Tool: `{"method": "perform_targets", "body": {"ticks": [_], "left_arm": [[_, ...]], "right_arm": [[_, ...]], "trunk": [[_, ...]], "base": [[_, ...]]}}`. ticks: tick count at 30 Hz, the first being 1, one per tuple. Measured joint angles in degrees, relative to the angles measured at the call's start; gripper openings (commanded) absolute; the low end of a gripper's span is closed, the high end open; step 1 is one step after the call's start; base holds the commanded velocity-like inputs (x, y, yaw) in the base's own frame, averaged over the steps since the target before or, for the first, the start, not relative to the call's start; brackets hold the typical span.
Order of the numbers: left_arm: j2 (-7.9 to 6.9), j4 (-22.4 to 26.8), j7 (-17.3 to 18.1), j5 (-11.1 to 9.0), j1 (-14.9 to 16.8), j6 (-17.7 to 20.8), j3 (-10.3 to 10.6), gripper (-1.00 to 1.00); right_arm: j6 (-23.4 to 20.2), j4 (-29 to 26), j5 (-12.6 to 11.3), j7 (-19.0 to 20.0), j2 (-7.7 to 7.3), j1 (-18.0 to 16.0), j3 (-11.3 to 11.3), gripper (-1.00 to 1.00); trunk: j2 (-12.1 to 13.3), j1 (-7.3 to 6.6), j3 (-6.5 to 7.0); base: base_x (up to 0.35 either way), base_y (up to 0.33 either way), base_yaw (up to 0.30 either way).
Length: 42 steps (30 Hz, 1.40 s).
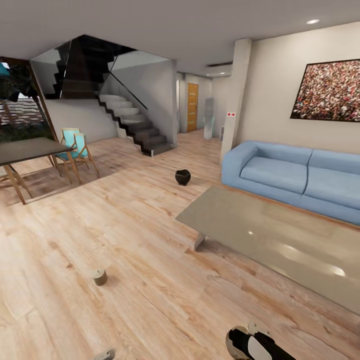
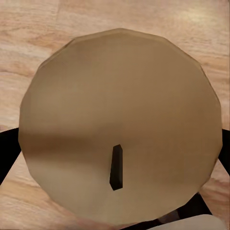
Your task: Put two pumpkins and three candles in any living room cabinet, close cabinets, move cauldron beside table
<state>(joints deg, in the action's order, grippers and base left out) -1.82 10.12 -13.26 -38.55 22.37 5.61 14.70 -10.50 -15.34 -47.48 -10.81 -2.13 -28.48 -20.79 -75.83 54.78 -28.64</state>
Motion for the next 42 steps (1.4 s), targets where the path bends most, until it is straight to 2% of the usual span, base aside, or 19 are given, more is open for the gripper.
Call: {"method": "perform_targets", "body": {"ticks": [9, 27, 33, 42], "left_arm": [[0.00, 0.01, -0.07, -0.78, 0.03, 0.05, 0.01, -1.00], [0.14, -0.04, -0.08, -0.81, -0.03, 0.05, 0.12, -1.00], [1.13, -0.04, 0.03, -0.85, 0.00, 0.03, 0.05, -1.00], [1.30, -0.08, 0.03, -0.85, -0.04, 0.03, 0.08, -1.00]], "right_arm": [[0.56, 0.00, 2.31, -0.08, 0.13, 0.00, 0.00, -1.00], [1.25, 0.00, 2.55, -0.05, 0.52, 0.00, 0.01, -1.00], [1.30, 0.00, 2.57, -0.04, 0.82, 0.00, 0.00, -1.00], [1.30, 0.01, 2.61, -0.07, 0.88, 0.00, 0.01, -1.00]], "trunk": [[0.00, 0.00, 0.00], [0.00, 0.00, 0.00], [0.00, 0.00, 0.00], [0.00, 0.00, 0.00]], "base": [[0.000, 0.000, 0.290], [0.000, 0.000, 0.290], [0.000, 0.000, 0.289], [0.000, 0.000, 0.289]]}}
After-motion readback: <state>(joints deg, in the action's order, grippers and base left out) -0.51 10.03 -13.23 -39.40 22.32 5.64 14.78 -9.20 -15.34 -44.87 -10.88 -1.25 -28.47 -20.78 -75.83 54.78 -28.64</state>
